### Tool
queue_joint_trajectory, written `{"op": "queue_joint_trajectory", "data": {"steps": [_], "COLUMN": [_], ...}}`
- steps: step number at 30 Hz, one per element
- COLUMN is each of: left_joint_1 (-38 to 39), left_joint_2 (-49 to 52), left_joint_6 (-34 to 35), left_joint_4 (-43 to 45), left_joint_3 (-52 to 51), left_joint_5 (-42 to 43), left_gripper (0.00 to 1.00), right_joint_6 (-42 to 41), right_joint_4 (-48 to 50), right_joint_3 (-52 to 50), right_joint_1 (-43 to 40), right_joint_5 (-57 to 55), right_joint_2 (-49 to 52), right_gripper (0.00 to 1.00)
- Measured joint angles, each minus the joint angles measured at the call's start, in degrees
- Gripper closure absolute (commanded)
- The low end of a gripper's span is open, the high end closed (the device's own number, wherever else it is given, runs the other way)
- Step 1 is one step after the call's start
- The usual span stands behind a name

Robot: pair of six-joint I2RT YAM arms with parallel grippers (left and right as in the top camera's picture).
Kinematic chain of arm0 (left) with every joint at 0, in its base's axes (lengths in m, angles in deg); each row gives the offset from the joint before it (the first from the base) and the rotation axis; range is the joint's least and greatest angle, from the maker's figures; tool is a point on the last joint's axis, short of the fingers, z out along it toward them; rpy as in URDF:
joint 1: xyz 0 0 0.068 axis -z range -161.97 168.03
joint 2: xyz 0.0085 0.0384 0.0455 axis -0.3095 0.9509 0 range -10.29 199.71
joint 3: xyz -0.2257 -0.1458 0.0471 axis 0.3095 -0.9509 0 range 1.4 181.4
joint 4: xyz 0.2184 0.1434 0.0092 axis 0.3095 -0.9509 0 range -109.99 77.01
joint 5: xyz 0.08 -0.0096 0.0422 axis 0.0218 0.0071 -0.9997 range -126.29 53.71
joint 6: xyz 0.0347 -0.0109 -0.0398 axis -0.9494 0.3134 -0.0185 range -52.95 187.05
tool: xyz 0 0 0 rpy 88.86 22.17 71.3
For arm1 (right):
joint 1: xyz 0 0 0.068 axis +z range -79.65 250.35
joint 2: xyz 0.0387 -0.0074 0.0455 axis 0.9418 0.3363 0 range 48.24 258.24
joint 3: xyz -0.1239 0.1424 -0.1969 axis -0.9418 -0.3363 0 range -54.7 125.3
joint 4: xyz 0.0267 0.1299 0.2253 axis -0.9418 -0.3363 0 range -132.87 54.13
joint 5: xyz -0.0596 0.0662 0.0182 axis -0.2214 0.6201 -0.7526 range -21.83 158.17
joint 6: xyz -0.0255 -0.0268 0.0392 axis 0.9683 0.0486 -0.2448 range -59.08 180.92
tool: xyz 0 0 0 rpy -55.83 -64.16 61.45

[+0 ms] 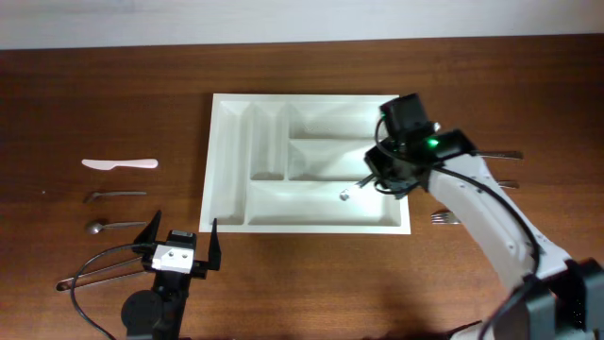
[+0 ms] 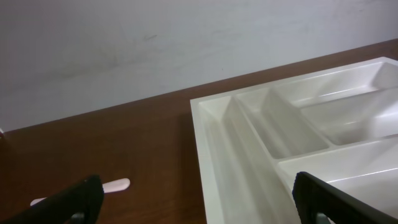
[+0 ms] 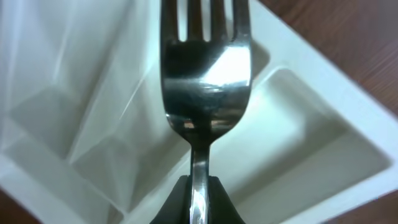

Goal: Pack container
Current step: 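Carry the fork into the tray's middle compartment and release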

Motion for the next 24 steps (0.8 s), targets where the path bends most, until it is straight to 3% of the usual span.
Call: {"op": "queue_joint_trajectory", "data": {"steps": [11,13,21,24], "left_joint_1": [0.0,0.0,0.0,0.0], "left_joint_2": [0.0,0.0,0.0,0.0], "left_joint_6": [0.0,0.0,0.0,0.0], "left_joint_4": [0.0,0.0,0.0,0.0], "left_joint_3": [0.0,0.0,0.0,0.0], "left_joint_5": [0.0,0.0,0.0,0.0], "left_gripper": [0.01,0.01,0.01,0.01], "right_joint_6": [-18.5,-19.9,-21.7,-18.2], "right_joint_4": [7.0,7.9,9.6,9.8], "right_joint_3": [0.0,0.0,0.0,0.4], "right_joint_1": [0.7,0.7,0.7,0.3], "right_joint_5": [1.6,2.3,4.5,4.5], "right_joint_2": [4.1,4.7,7.5,7.6], "right_gripper": [0.88,0.83,0.38,0.01]}}
